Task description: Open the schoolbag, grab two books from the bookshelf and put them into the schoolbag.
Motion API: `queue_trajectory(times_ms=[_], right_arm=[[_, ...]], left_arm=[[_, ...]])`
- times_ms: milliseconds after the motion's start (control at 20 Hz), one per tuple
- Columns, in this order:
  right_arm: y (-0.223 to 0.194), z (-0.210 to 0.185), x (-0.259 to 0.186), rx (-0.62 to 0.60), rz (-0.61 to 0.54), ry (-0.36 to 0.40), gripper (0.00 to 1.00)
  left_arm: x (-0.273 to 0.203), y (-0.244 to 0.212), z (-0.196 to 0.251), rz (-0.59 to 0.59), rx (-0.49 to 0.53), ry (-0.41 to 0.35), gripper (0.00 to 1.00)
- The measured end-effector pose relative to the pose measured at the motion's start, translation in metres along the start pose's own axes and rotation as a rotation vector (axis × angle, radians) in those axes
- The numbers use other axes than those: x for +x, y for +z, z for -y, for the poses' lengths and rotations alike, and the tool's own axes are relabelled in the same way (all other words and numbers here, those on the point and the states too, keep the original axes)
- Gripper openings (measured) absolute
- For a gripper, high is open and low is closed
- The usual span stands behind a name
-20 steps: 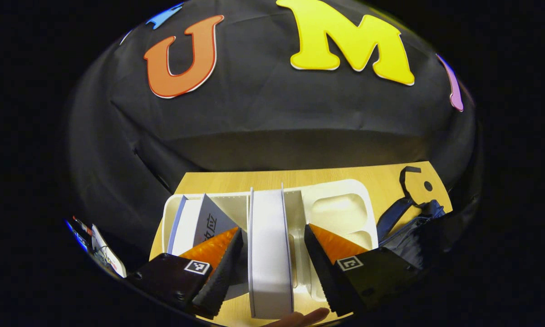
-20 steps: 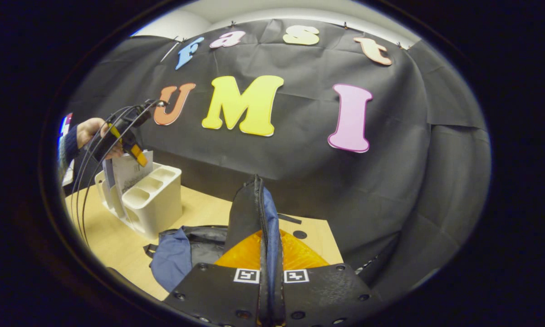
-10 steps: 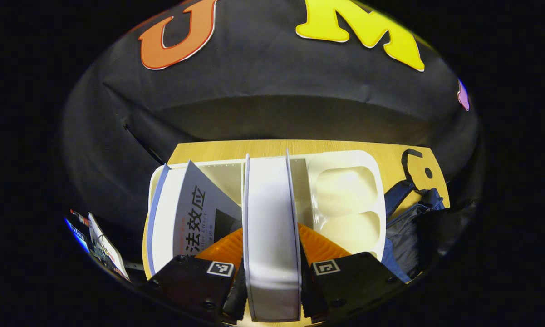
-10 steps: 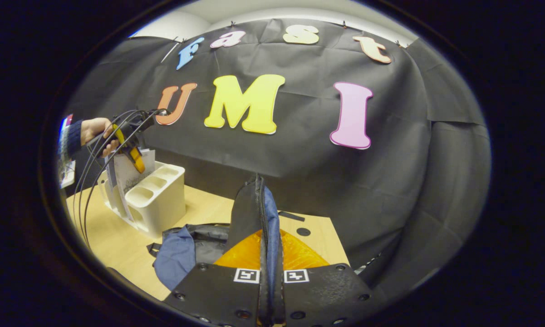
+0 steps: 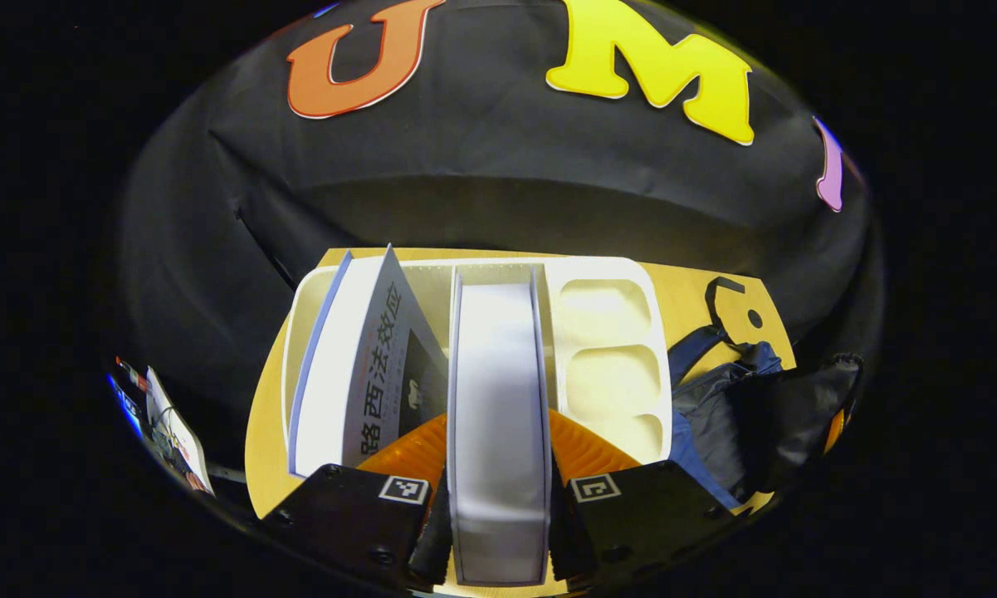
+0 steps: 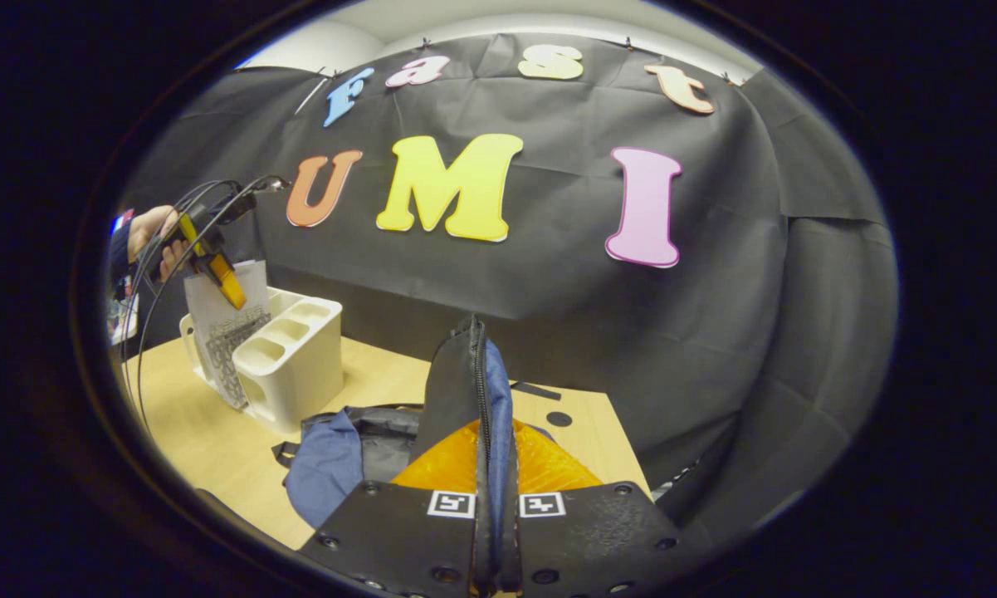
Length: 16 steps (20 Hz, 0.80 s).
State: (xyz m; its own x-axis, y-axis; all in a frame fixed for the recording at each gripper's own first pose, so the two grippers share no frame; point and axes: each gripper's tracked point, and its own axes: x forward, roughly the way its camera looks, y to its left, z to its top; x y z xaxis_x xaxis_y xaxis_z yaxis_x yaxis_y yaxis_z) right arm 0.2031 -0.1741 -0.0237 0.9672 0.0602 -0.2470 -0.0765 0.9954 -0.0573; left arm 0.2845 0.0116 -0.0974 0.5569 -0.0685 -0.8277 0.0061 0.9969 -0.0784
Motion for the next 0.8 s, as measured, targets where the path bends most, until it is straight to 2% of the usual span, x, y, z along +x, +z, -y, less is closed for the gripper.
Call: queue_trajectory(times_ms=[150, 300, 550, 700, 800], right_arm=[[-0.002, 0.002, -0.001, 0.006, -0.005, -0.008, 0.05], [-0.006, 0.001, 0.000, 0.020, -0.023, -0.009, 0.05], [-0.014, -0.005, 0.000, 0.013, -0.052, -0.012, 0.05], [-0.019, -0.008, -0.002, 0.005, -0.068, -0.014, 0.05], [-0.018, -0.009, -0.002, 0.006, -0.070, -0.014, 0.05]], left_arm=[[-0.017, -0.014, -0.009, 0.018, -0.021, -0.016, 0.48], [-0.037, -0.037, -0.008, 0.012, -0.065, -0.083, 0.48], [-0.060, -0.078, -0.009, 0.021, -0.115, -0.148, 0.47], [-0.077, -0.094, -0.013, 0.071, -0.201, -0.204, 0.48], [-0.087, -0.099, -0.009, 0.115, -0.254, -0.267, 0.48]])
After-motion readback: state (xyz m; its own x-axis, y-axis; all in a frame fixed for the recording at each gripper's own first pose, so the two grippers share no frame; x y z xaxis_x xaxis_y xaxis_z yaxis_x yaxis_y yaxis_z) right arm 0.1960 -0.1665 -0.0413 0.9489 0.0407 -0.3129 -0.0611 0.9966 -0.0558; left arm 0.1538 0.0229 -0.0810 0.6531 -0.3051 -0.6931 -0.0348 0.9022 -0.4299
